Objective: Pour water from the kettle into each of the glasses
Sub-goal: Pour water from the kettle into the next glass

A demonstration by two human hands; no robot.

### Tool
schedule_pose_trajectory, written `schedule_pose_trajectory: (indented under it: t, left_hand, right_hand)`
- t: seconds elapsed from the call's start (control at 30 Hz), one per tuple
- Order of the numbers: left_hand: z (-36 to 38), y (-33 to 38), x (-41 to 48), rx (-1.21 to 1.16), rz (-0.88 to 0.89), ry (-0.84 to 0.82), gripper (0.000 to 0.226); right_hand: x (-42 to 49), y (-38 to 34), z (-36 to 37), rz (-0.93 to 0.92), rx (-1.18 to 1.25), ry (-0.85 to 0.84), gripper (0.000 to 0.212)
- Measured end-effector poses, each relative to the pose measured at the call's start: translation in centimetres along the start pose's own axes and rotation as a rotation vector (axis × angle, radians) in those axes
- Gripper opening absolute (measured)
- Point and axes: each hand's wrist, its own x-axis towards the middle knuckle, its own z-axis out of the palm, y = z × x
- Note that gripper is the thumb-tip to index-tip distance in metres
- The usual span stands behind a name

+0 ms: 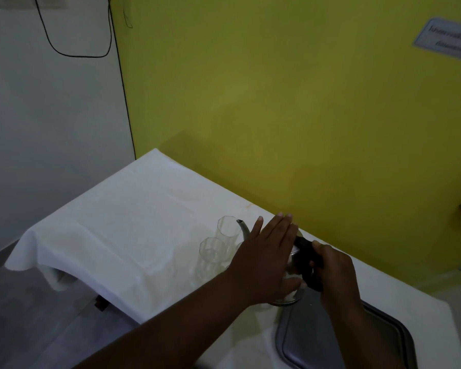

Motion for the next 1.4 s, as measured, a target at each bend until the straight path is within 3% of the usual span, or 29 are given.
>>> schedule_pose_trajectory:
  t: [0.2, 0.33, 0.47, 0.67, 0.8, 1.0, 1.4]
  left_hand:
    - [0.3, -0.6, 1.3, -0.062, 0.008, -0.006, 0.099]
    - [0.6, -1.3, 1.6, -0.097, 0.003, -0.027, 0.101]
    - [0.8, -1.6, 1.8, -0.14, 0.011, -0.041, 0.103]
    - [0.7, -1.9, 1.8, -0.175, 0.027, -0.034, 0.102]
    - [0.6, -1.9, 1.9, -0.173, 0.047, -0.037, 0.101]
    - [0.5, -1.7, 2.0, -0.16, 0.064, -0.033, 0.102]
    - [0.3, -1.4, 1.7, -0.2, 0.064, -0.03, 0.103]
  right_hand:
    - [1.4, -0.4, -0.4, -0.019, -0.077, 0.031, 0.024]
    - [2.2, -0.3, -0.3, -0.113, -0.198, 0.07, 0.036]
    - [2.1, -0.8, -0.1, -0.031, -0.161, 0.069, 0.027]
    - [1.8, -1.3, 0.1, -0.071, -0.228, 0.068, 0.027]
    - [1.8, -1.1, -0.2, -0.103, -0.206, 0.118, 0.046]
    - [1.6, -1.3, -0.5, -0.132, -0.192, 0.133, 0.049]
    - [0.5, -2.3, -0.3, -0.123, -0.201, 0.146, 0.033]
